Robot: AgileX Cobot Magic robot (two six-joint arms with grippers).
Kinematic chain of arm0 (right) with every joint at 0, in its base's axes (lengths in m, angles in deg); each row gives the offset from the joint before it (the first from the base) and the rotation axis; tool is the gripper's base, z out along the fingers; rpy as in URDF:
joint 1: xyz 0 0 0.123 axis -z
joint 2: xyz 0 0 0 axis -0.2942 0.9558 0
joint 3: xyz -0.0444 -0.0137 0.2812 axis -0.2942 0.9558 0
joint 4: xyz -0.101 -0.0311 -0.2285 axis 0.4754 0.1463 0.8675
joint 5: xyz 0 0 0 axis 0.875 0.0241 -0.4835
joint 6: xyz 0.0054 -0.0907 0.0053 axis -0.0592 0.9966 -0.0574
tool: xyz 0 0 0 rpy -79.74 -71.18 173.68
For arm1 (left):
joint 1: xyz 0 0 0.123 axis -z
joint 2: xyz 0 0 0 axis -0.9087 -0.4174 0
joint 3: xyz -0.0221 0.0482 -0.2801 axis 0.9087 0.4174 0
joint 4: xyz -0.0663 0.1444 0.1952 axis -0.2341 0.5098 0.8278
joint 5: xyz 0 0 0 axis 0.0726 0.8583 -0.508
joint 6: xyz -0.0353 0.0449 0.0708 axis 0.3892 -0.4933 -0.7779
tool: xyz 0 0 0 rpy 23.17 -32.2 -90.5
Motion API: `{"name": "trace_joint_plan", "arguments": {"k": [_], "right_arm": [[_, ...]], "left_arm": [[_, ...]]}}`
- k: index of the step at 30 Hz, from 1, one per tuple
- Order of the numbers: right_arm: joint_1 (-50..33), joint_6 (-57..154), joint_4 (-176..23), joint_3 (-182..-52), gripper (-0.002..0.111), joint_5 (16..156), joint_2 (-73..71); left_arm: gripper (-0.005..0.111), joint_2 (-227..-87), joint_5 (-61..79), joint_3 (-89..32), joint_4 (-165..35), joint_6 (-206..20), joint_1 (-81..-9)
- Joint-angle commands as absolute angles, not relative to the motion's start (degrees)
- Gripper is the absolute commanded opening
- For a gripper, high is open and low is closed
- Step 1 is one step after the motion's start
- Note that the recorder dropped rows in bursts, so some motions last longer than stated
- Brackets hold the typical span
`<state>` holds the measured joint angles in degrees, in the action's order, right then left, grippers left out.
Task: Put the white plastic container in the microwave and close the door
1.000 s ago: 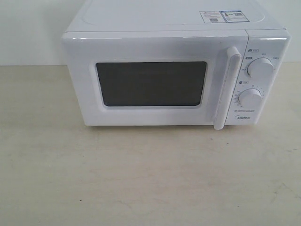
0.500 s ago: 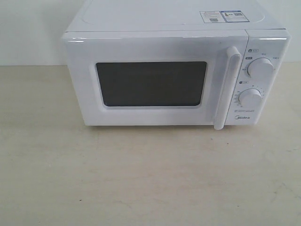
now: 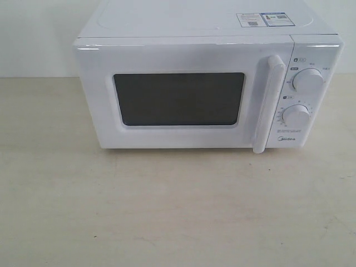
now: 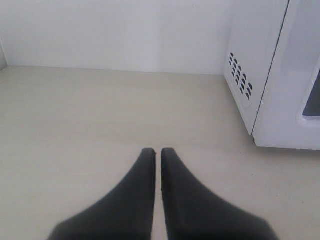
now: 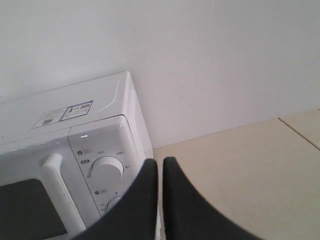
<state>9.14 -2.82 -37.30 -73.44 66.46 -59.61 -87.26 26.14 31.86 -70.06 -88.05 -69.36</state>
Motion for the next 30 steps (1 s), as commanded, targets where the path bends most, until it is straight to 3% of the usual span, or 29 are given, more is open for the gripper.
{"name": "trace_joint_plan", "arguments": {"k": [1,11,26,30], "right_arm": [[10.59,-3.16,-36.43,-66.24,0.000,68.77,-68.37],[6.67,-4.79,-36.78,-56.93,0.000,68.37,-72.84],[5.71,-9.64,-39.91,-55.88,0.000,70.33,-72.84],[5.71,2.97,-51.78,-53.31,0.000,74.50,-72.84]], "left_arm": [[0.004,-87.06,26.14,32.06,-70.00,-87.64,-69.58],[0.004,-87.06,26.14,32.06,-70.00,-87.64,-69.58],[0.004,-87.06,26.14,32.06,-70.00,-87.64,-69.58],[0.004,-87.06,26.14,32.06,-70.00,-87.64,-69.58]]}}
